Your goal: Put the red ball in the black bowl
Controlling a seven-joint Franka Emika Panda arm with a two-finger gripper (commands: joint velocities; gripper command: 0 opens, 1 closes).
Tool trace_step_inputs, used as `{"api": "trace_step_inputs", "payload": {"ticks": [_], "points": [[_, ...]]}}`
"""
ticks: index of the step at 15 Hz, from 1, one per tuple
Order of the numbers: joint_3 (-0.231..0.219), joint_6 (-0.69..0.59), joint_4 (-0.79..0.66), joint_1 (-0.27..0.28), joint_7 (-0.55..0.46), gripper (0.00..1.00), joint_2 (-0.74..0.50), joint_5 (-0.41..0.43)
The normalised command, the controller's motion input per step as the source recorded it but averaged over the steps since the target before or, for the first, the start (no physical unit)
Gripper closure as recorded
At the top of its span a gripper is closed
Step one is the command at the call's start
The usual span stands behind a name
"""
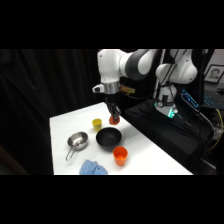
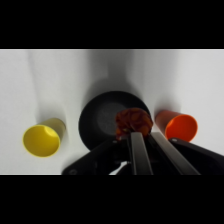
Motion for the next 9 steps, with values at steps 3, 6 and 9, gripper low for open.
{"api": "trace_step_inputs", "payload": {"ticks": [3,6,9], "points": [[-0.041,-0.01,0.32,-0.071,-0.16,0.97,0.27,-0.016],[-0.017,0.07,0.29,-0.073,-0.23,0.97,0.3,0.068],[0.016,0.11,0.26,-0.074,-0.23,0.97,0.29,0.142]]}}
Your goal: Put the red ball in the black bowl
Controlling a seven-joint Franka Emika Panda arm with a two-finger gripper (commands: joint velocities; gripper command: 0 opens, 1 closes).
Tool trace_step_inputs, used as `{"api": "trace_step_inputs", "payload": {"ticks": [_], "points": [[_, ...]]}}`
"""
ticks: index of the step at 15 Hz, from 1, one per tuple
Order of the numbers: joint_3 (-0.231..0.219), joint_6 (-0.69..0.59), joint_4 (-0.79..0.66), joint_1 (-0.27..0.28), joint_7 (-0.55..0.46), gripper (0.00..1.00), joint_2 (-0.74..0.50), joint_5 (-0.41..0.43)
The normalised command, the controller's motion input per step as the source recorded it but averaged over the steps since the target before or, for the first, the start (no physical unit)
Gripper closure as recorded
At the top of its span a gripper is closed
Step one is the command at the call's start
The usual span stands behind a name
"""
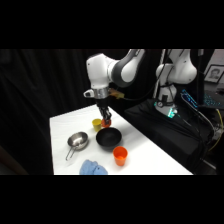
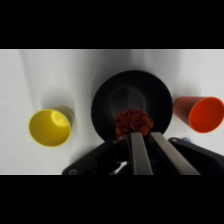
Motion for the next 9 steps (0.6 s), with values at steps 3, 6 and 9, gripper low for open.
{"api": "trace_step_inputs", "payload": {"ticks": [3,6,9], "points": [[0.057,0.12,0.22,-0.079,-0.22,0.98,0.26,0.169],[0.089,0.09,0.16,-0.084,-0.2,0.98,0.19,0.159],[0.117,0.08,0.11,-0.09,-0.2,0.97,0.13,0.171]]}}
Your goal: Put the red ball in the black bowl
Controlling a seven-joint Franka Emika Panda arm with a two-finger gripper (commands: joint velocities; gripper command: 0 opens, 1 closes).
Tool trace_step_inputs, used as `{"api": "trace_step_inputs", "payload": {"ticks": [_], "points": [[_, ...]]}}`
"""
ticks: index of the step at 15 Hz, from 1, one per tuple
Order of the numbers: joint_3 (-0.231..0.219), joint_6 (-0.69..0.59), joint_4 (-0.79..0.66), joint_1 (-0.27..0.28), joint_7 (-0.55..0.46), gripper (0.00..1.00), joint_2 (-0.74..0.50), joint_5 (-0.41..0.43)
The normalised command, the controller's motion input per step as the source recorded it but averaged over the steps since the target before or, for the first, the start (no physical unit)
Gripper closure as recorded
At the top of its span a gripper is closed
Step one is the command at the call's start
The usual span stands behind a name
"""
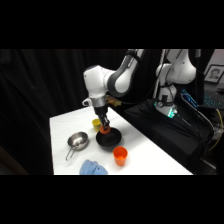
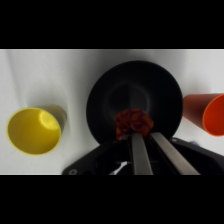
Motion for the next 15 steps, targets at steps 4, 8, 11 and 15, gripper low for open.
{"api": "trace_step_inputs", "payload": {"ticks": [4,8,11,15], "points": [[0.108,0.05,0.09,-0.101,-0.19,0.52,0.07,0.162],[0.072,-0.06,0.07,-0.109,-0.2,0.18,-0.02,0.102],[0.034,-0.24,0.05,-0.086,-0.18,0.0,-0.18,-0.007],[-0.011,-0.38,0.05,-0.025,-0.06,0.0,-0.31,-0.102]]}}
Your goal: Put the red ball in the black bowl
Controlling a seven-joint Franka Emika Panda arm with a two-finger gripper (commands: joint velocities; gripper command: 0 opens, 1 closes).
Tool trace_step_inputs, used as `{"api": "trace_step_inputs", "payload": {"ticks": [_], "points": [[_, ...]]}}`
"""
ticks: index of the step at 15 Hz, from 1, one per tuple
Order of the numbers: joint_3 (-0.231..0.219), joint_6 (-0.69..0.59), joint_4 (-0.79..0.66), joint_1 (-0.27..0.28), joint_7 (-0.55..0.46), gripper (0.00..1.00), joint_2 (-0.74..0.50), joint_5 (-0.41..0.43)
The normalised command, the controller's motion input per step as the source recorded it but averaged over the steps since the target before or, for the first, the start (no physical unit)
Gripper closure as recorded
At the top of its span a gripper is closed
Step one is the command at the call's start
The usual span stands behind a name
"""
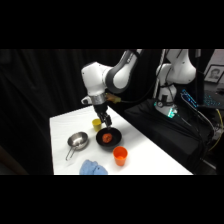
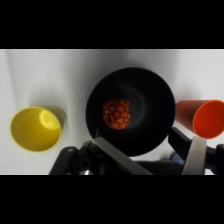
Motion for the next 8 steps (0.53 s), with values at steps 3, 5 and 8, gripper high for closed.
{"api": "trace_step_inputs", "payload": {"ticks": [3,5,8], "points": [[-0.039,-0.41,0.11,0.0,-0.03,0.0,-0.28,-0.126],[-0.055,-0.37,0.15,0.002,-0.03,0.0,-0.21,-0.129],[-0.064,-0.3,0.17,0.001,-0.04,0.0,-0.16,-0.15]]}}
